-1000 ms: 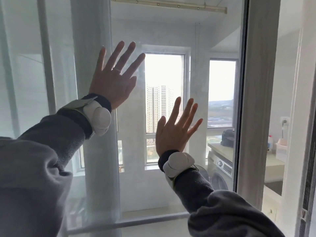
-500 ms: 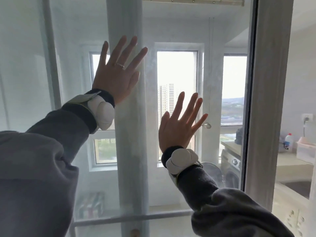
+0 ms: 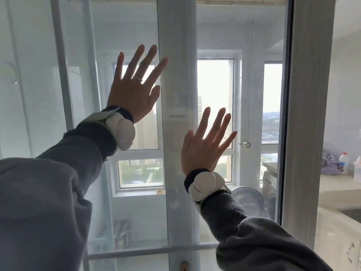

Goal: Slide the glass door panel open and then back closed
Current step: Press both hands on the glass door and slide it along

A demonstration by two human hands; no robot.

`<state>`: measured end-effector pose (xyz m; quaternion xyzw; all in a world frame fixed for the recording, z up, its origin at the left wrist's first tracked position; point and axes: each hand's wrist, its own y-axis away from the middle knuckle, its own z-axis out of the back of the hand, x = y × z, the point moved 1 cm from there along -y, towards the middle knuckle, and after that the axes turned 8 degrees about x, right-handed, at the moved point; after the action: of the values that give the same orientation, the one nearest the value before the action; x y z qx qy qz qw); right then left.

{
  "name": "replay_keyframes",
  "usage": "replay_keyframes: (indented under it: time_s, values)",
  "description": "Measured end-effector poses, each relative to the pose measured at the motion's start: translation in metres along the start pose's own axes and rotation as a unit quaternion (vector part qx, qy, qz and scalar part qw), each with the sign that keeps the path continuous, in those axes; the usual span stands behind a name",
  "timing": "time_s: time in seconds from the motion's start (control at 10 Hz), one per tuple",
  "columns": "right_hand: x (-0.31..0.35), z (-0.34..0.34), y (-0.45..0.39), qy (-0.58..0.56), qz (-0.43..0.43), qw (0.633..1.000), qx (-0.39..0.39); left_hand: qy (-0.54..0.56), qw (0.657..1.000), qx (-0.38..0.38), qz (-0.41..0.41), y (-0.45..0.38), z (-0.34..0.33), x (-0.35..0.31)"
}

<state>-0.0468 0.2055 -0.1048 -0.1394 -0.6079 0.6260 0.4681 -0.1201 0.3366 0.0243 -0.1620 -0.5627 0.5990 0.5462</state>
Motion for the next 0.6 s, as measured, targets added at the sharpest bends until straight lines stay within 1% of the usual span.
replay_keyframes:
  time_s: [0.4, 0.6]
  values:
    - [0.044, -0.011, 0.020, -0.010, 0.008, 1.000, 0.005, -0.004, 1.000, -0.002, 0.009, 0.023, -0.004, 0.048]
    - [0.066, -0.018, 0.027, -0.008, 0.009, 1.000, 0.010, -0.006, 1.000, 0.010, 0.020, 0.033, -0.003, 0.068]
